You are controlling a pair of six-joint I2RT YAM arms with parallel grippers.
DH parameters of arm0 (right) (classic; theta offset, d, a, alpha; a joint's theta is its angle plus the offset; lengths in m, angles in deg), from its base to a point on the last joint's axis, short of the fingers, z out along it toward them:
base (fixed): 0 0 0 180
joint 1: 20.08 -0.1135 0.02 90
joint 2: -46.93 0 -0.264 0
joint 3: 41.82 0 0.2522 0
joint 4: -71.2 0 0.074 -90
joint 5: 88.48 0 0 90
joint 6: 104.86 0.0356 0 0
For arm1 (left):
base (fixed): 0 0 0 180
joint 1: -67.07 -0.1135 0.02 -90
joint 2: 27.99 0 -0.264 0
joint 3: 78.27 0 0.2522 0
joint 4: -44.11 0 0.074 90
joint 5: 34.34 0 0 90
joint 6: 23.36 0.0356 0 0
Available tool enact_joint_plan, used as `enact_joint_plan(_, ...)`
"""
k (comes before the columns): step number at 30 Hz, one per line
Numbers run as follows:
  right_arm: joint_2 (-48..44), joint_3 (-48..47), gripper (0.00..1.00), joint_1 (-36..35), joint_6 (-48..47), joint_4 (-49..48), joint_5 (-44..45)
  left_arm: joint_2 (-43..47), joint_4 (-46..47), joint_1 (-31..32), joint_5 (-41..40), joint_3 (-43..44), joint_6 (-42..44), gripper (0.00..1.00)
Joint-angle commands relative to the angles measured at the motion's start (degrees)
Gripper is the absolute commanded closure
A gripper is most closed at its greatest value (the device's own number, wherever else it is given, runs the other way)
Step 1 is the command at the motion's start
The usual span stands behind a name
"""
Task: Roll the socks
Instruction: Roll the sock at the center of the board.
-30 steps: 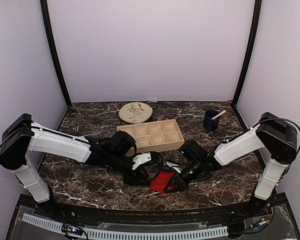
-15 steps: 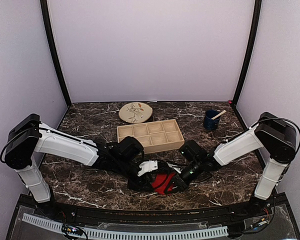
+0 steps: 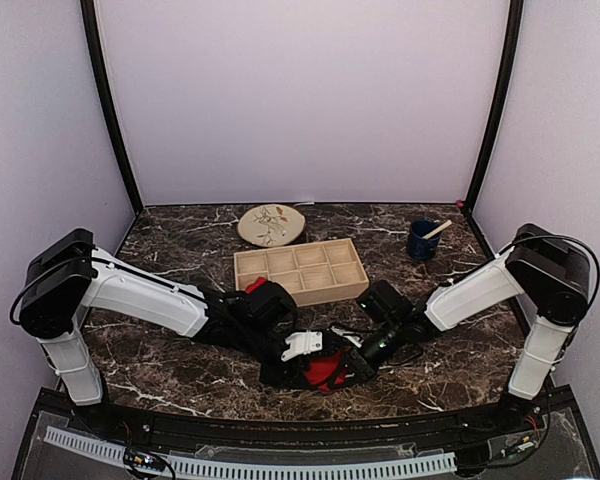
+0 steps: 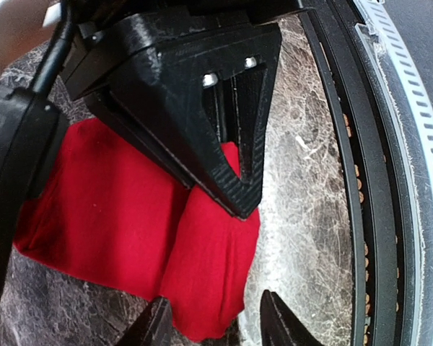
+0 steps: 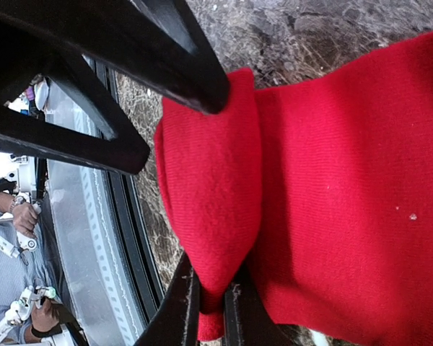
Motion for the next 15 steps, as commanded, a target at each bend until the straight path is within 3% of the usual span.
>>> enact_joint_plan(1, 0.9, -1.0, 1.00, 0.3, -0.2, 0.6, -1.1, -0.9, -1.1, 0.8, -0.4, 2.1, 1.5, 0.56)
enact_joint_plan(15, 1.2, -1.2, 1.00, 0.3, -0.7, 1.3, -2.0, -3.1, -0.9, 1.9, -1.7, 3.2, 2.9, 0.56)
